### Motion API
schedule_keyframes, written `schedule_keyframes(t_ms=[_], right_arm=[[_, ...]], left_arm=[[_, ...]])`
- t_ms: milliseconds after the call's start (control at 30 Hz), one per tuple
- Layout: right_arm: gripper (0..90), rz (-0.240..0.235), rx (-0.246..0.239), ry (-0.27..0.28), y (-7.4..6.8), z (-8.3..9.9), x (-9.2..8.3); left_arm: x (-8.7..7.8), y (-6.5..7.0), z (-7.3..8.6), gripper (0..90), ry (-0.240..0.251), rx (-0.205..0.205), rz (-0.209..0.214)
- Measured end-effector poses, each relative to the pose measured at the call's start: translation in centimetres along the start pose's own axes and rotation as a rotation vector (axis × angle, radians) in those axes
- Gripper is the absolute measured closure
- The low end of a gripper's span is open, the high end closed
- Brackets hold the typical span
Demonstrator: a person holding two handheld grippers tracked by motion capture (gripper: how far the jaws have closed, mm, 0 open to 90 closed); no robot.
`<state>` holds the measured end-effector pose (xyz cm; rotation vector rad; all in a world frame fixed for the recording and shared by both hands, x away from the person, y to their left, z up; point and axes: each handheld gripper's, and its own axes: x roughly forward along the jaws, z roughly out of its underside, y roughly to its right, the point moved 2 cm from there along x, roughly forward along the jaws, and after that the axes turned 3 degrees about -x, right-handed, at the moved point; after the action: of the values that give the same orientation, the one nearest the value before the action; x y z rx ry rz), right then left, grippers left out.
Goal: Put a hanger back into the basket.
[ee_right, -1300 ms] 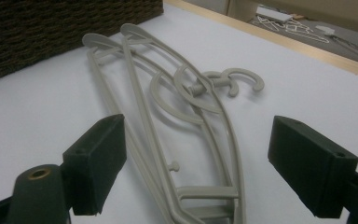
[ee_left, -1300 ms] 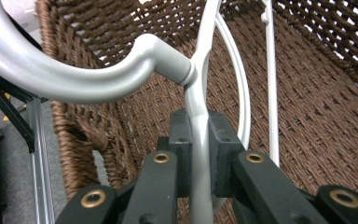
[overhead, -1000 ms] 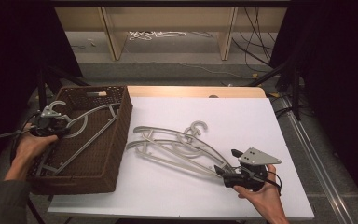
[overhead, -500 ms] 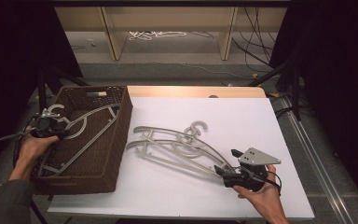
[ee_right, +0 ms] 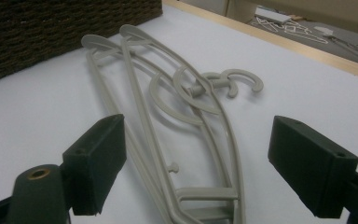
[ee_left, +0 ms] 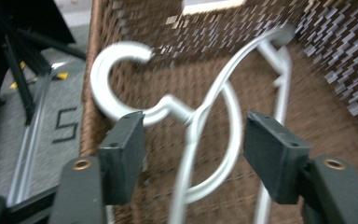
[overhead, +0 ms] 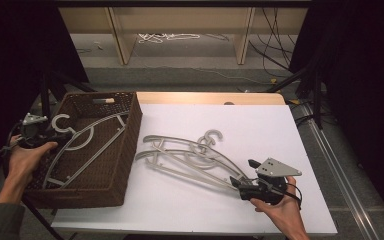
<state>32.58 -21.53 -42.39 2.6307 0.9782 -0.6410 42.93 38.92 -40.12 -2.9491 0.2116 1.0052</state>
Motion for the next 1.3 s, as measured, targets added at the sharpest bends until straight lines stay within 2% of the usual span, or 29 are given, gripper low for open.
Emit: schedule_keyframes(t_ms=[67,133,233,300,433,467,533,567,633,767,867,900,1067,1133,1300], right_arm=[[20.0,0.001,0.001,0.0,0.0,0.0,0.0],[20.0,0.0,0.003,0.0,0.0,0.0,0.0],[19.8,0.005,0.007,0.011,0.0,0.0,0.0],[19.6,0.011,0.015,0.024,0.0,-0.1,0.0],[19.5,0.003,0.04,0.05,0.1,-0.1,0.0],[19.4,0.021,0.03,0.056,0.2,-0.2,-0.1],[19.4,0.017,0.031,0.053,0.2,-0.2,-0.2],[19.4,0.006,0.047,0.056,0.1,-0.2,-0.2],[19.4,0.013,0.043,0.059,0.2,-0.2,-0.2],[19.3,0.017,0.047,0.074,0.2,-0.2,-0.3],[18.9,0.017,0.055,0.091,0.3,-0.3,-0.4],[18.8,0.018,0.054,0.093,0.3,-0.3,-0.4],[17.6,0.011,0.061,0.103,0.5,-0.2,-0.3],[17.5,0.013,0.067,0.123,0.6,-0.2,-0.2],[17.3,0.016,0.061,0.123,0.6,-0.3,-0.5]], left_arm=[[-0.9,1.0,-0.5,32.9,0.049,-0.02,0.032],[-1.5,1.8,-0.7,30.9,0.076,-0.026,0.057],[-3.0,4.3,-1.0,26.3,0.142,-0.042,0.114],[-3.8,5.7,-1.2,25.3,0.179,-0.036,0.155],[-5.2,8.9,-1.4,22.6,0.25,0.006,0.22],[-5.5,9.6,-1.4,22.6,0.264,0.009,0.236],[-6.0,10.9,-1.3,21.9,0.288,0.012,0.273],[-6.3,11.5,-1.3,21.7,0.3,0.01,0.29],[-6.6,12.9,-1.0,20.7,0.32,0.017,0.326],[-7.1,15.1,-0.3,19.0,0.345,0.036,0.389],[-7.3,16.5,0.4,18.1,0.355,0.025,0.44],[-7.3,17.2,0.7,18.1,0.355,0.034,0.455],[-7.4,19.5,1.8,18.0,0.349,0.072,0.499],[-7.5,20.4,2.2,18.0,0.35,0.084,0.529],[-7.4,22.0,3.1,17.9,0.366,0.145,0.538]])
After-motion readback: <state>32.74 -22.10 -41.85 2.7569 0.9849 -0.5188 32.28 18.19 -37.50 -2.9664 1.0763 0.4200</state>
